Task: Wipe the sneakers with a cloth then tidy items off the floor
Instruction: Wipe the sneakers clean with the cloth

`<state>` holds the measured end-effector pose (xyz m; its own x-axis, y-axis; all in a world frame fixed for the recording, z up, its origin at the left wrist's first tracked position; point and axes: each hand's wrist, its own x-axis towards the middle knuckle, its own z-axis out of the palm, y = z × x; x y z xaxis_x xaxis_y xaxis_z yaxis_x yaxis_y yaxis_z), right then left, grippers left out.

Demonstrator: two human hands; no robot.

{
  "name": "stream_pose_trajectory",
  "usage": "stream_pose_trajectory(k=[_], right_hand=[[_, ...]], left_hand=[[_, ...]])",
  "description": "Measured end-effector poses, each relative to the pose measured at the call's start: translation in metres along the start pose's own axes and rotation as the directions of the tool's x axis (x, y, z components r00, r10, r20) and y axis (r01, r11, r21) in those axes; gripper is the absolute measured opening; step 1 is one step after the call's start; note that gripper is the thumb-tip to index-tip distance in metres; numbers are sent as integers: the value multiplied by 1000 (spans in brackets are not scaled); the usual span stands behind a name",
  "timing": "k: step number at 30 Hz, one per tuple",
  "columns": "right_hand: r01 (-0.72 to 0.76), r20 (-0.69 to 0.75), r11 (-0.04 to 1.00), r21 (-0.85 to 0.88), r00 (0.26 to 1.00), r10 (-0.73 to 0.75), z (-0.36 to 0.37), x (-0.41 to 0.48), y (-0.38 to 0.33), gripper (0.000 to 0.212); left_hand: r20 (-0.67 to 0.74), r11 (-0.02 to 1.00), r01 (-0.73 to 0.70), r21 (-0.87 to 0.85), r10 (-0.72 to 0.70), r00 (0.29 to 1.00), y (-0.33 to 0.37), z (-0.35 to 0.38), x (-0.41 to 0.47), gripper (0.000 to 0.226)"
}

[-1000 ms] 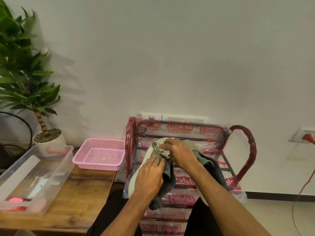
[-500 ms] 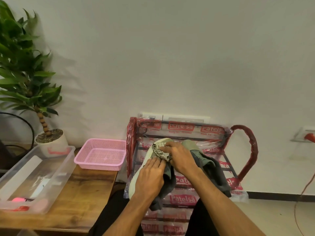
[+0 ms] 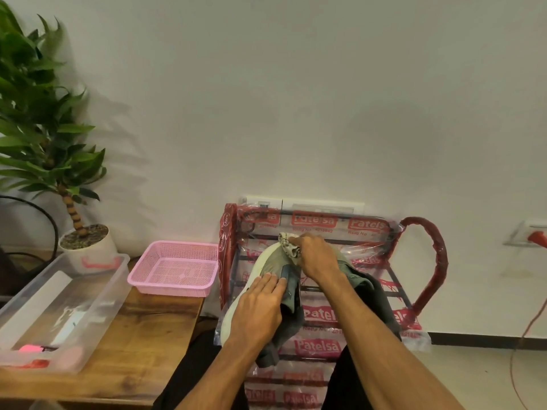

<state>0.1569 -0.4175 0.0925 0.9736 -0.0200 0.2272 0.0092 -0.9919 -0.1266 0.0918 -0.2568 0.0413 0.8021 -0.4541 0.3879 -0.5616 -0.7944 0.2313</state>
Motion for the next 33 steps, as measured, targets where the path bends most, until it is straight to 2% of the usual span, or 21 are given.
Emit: stream_pose_trajectory(k=[3, 6, 9, 11, 14, 15, 17, 18, 21, 23, 25, 27, 30, 33], right_hand=[[51, 33, 995, 82, 998, -54, -7, -12, -17, 38], [108, 142, 981, 161, 981, -131, -14, -25, -33, 12], [72, 279, 975, 210, 951, -130, -26, -22, -30, 8], [19, 328, 965, 263, 939, -108, -35, -16, -21, 15], [-48, 264, 945, 324, 964, -42, -35, -13, -9, 16], [-54, 213, 941, 334, 977, -19, -32, -14, -8, 22], [-61, 121, 941, 333, 992, 22, -24, -15, -6, 33], [-69, 98, 936, 344, 995, 38, -20, -17, -6, 31], [-116, 93, 910, 399, 992, 86, -13, -21, -10, 20], [-114, 60, 901, 418, 993, 98, -11, -26, -15, 32], [-95, 14, 894, 439, 995, 99, -13, -31, -21, 48], [-79, -1, 888, 452, 996, 89, -14, -33, -27, 54], [-74, 20, 902, 426, 997, 72, -12, -33, -32, 50], [-93, 36, 903, 419, 996, 86, -11, -32, -35, 38]], left_hand=[[-35, 1000, 11, -20, -12, 999, -2, -4, 1, 59], [-44, 998, 24, -65, -27, 999, -8, -8, -2, 47], [-39, 998, 3, -65, -5, 999, -8, -13, -8, 47], [-23, 999, -15, -39, 14, 1000, -6, -13, -9, 52], [-35, 999, -7, -33, 6, 999, -6, -15, 0, 56], [-36, 1000, 5, -27, -6, 999, -7, -17, 4, 57], [-46, 999, 20, 39, -18, 999, -11, -22, 13, 61], [-50, 997, 21, 77, -18, 999, -13, -24, 18, 63], [-13, 988, 6, 155, -4, 1000, -15, -28, 28, 60], [34, 982, -17, 190, 10, 999, -15, -23, 29, 56], [46, 986, -16, 167, 8, 999, -11, -17, 24, 54], [47, 992, -24, 123, 18, 999, -5, -11, 19, 48], [51, 997, -21, 74, 17, 999, 0, -7, 15, 41], [29, 999, 42, 33, -43, 999, -1, -9, 8, 57]])
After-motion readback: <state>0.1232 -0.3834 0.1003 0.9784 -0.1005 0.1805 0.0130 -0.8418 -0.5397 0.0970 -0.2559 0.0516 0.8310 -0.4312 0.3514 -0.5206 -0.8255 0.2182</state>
